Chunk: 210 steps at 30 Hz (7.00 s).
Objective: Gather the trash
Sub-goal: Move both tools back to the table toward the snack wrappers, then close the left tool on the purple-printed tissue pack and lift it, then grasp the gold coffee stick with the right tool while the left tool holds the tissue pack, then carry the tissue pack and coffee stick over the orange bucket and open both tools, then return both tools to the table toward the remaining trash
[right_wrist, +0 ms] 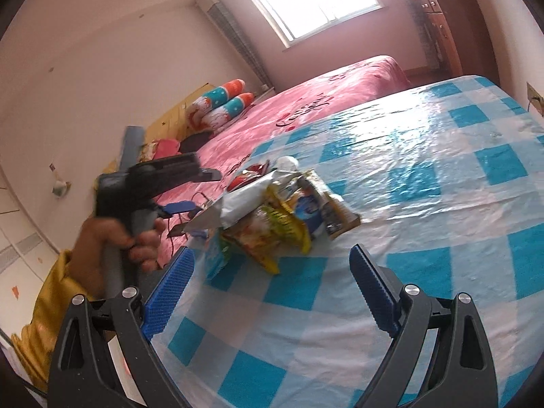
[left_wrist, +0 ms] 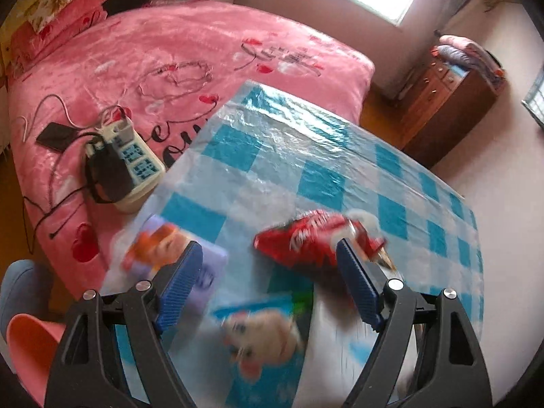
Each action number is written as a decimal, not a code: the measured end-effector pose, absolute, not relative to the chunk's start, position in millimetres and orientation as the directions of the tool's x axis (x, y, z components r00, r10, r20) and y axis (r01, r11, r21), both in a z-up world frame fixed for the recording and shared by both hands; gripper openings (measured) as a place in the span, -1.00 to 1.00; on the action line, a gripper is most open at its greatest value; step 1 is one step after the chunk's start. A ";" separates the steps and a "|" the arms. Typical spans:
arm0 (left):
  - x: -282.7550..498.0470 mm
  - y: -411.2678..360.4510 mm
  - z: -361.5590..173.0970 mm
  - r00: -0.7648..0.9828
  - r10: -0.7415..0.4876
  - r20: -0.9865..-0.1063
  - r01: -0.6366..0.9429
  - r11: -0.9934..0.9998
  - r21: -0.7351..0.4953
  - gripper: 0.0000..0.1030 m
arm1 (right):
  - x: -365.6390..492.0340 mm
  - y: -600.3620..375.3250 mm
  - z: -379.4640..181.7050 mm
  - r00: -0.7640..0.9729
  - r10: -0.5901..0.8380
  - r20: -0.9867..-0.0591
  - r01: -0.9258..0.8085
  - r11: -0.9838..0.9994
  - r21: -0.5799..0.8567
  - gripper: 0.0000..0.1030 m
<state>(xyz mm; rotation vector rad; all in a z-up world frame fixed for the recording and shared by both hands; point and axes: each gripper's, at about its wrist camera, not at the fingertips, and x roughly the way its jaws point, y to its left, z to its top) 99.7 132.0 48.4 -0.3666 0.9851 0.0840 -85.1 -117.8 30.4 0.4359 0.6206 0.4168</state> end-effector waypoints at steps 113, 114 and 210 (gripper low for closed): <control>-29.8 84.2 16.4 0.598 -0.270 -0.755 -0.013 0.938 -0.345 0.18 | -79.9 -135.2 2.8 0.642 0.208 -0.738 -0.143 0.978 0.152 -0.57; -32.8 86.5 17.9 0.603 -0.280 -0.747 -0.011 0.933 -0.359 0.18 | -80.4 -135.0 3.3 0.646 0.202 -0.736 -0.139 0.979 0.147 -0.58; -227.5 349.8 -28.0 0.669 -0.051 -0.741 -0.419 0.798 -0.433 0.61 | -130.7 109.4 29.4 0.436 0.663 -0.609 -0.512 0.739 0.437 0.83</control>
